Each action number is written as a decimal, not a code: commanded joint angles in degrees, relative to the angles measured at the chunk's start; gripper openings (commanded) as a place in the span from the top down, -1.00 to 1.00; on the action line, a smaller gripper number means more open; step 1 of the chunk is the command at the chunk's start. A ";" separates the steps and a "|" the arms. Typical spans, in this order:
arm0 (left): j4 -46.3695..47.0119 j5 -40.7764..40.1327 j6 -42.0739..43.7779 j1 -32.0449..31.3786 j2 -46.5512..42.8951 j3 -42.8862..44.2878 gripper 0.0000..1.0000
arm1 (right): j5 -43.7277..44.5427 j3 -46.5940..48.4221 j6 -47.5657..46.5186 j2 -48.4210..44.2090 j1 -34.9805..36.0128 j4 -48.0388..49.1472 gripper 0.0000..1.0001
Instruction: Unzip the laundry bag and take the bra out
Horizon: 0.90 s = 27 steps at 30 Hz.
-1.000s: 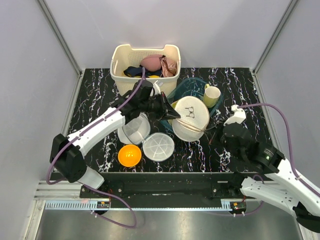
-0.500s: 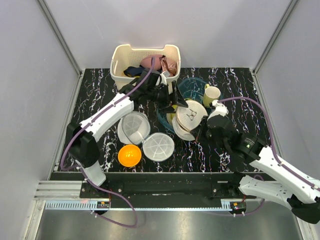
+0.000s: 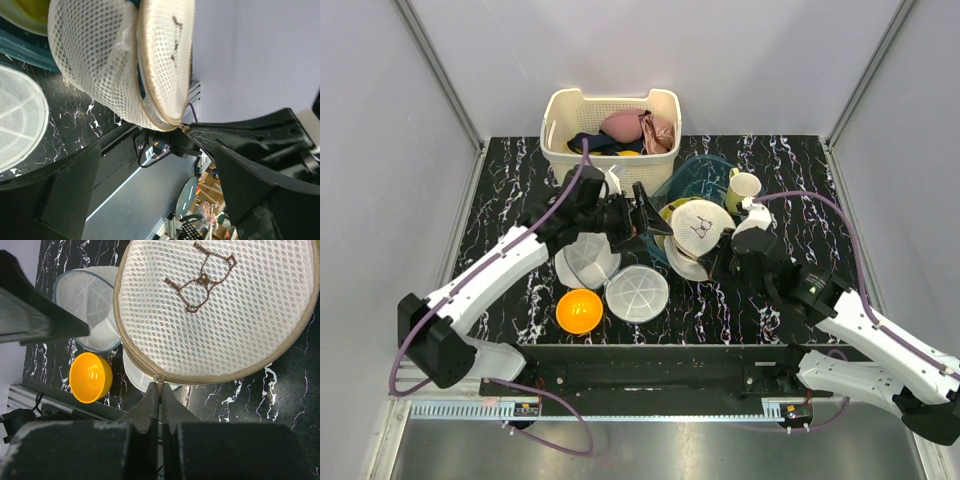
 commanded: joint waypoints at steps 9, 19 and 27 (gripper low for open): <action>9.28 3.34 -6.01 -2.97 7.35 0.70 -0.76 | -0.99 3.58 -1.13 1.34 0.04 1.18 1.00; 7.27 4.66 -3.91 -1.83 9.82 5.00 1.00 | 3.56 3.32 -1.39 -1.65 0.04 -5.14 1.00; 6.99 8.26 -2.23 0.72 9.64 7.11 1.00 | 14.92 0.16 0.01 -9.91 -1.98 -15.61 1.00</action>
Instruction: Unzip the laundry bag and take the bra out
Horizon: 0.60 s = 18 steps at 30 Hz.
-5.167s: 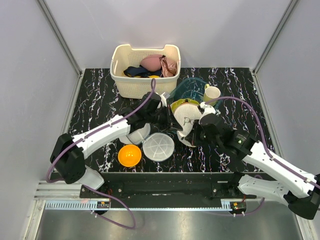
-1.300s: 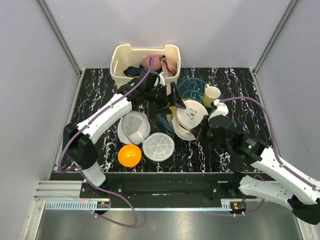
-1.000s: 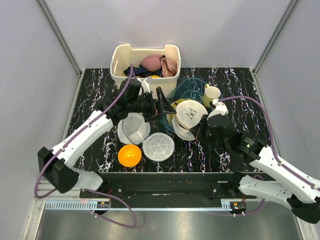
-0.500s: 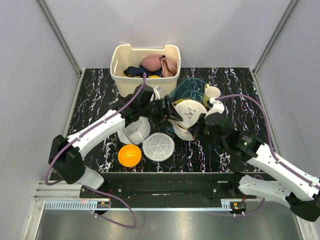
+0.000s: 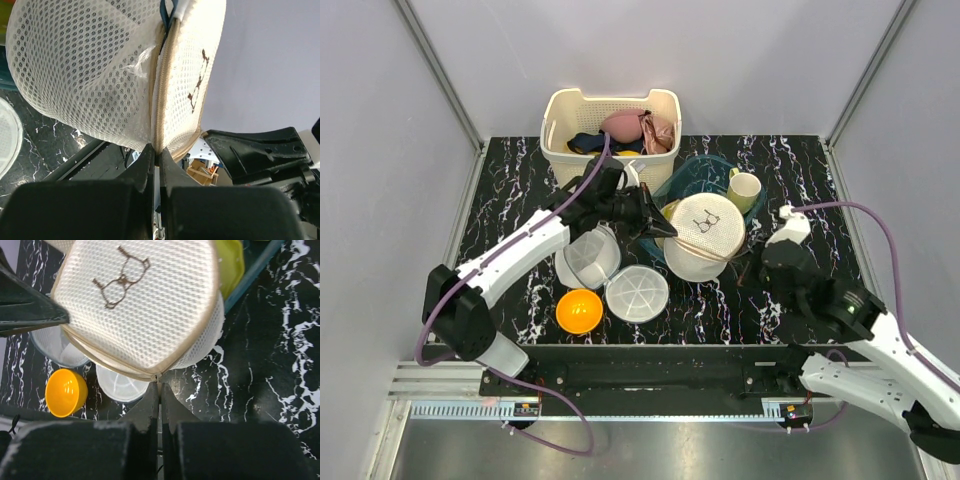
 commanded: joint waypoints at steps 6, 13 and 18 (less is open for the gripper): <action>0.08 5.20 4.25 1.25 3.01 8.12 1.00 | 3.15 1.43 1.42 -0.86 -1.30 -3.41 1.00; -6.05 4.67 7.94 1.25 13.02 20.24 0.03 | -4.15 2.49 -1.74 6.34 -1.39 6.79 1.00; -9.40 1.52 10.58 1.42 9.80 21.84 -0.84 | -4.42 2.58 -1.66 7.85 -1.30 11.62 1.00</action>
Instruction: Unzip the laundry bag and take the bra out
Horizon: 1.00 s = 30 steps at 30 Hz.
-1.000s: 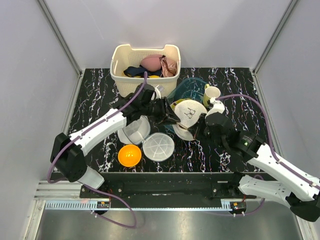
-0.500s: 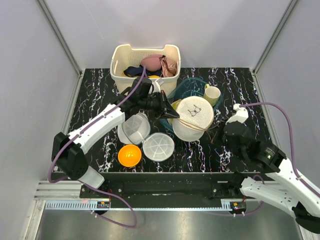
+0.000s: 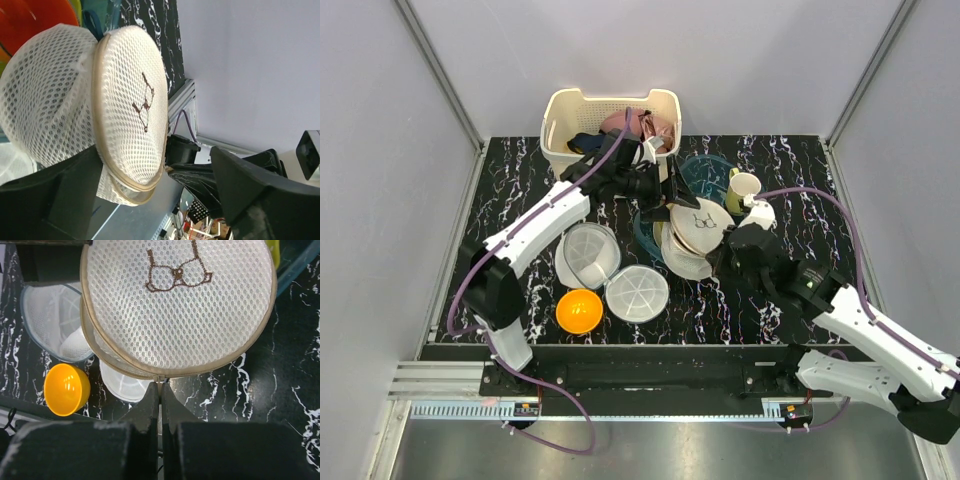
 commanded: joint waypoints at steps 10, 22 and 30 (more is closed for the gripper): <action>-3.45 -13.03 -2.64 0.44 -19.51 -12.46 -0.98 | -0.42 0.83 -0.72 -1.05 -0.28 7.50 1.00; 2.00 -11.29 -9.77 -3.34 -18.73 -18.03 -0.98 | -1.56 -0.32 0.16 -1.23 -0.36 8.47 1.00; 7.72 -10.23 -11.97 -3.69 -14.78 -17.16 -0.67 | -1.39 -1.63 1.13 -2.02 -0.28 8.03 1.00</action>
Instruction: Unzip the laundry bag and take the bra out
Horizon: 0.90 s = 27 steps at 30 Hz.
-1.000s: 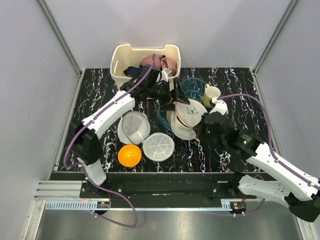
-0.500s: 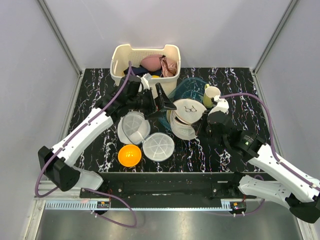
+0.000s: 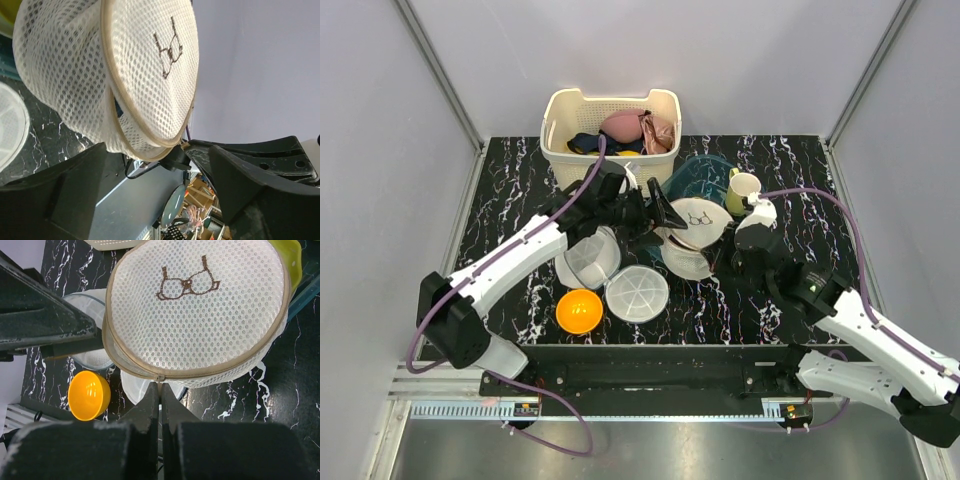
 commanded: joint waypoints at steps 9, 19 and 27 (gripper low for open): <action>6.35 4.28 0.70 0.88 3.78 2.90 1.00 | 11.20 -4.98 5.19 -11.63 -1.56 -9.21 1.00; 3.19 6.74 4.74 3.34 5.00 11.49 1.00 | 13.25 -3.50 6.00 -16.23 -2.71 -17.59 1.00; -2.27 6.56 9.57 3.34 11.32 20.29 1.00 | 4.46 1.26 0.54 -7.09 -2.63 -4.67 1.00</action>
